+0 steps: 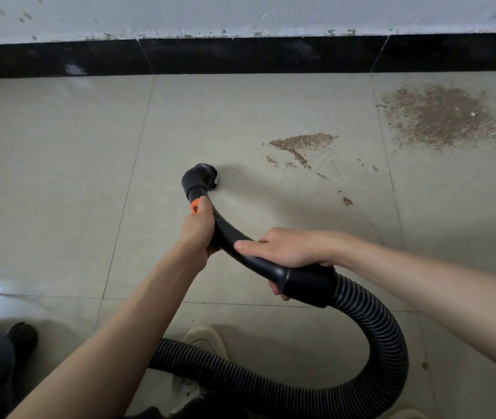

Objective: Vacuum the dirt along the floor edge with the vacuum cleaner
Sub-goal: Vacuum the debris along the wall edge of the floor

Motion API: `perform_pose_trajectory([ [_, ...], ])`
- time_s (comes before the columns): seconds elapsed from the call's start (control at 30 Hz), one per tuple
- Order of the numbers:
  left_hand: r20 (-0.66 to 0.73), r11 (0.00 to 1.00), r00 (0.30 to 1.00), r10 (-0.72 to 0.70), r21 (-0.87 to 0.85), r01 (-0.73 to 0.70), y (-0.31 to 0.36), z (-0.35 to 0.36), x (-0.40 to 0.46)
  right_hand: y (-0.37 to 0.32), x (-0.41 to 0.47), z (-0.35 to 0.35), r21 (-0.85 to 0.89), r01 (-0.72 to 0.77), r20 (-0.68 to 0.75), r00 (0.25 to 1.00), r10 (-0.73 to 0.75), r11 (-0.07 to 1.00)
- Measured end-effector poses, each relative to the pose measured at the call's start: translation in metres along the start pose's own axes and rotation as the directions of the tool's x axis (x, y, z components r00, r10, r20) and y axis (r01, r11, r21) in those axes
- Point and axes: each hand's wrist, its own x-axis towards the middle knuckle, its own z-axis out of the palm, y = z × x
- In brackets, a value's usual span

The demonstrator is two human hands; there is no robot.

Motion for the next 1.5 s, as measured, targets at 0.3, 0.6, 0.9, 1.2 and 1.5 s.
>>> perform_pose_trajectory([
  [0.3,0.217,0.991,0.976,0.001,0.133,-0.031,0.010,0.053,-0.013,0.035,-0.024,-0.003,0.117,-0.047,-0.179,0.981,0.068,0.992],
  [0.6,0.063,0.995,0.998,-0.005,0.104,-0.002,-0.003,0.036,-0.018,0.031,-0.024,-0.001,0.057,-0.035,-0.081,0.996,0.039,0.998],
  [0.9,0.120,0.995,0.992,-0.041,0.100,0.029,-0.031,0.047,-0.040,0.058,-0.044,0.015,0.082,-0.070,-0.071,0.995,0.076,0.994],
  [1.2,0.271,0.985,0.961,-0.044,0.174,-0.004,-0.032,0.080,-0.050,0.088,-0.057,0.023,0.136,-0.063,-0.203,0.975,0.090,0.989],
  [1.5,-0.008,0.999,0.999,-0.046,0.009,0.046,-0.040,0.027,-0.037,0.049,-0.033,0.017,-0.111,-0.023,-0.056,0.998,0.017,0.994],
])
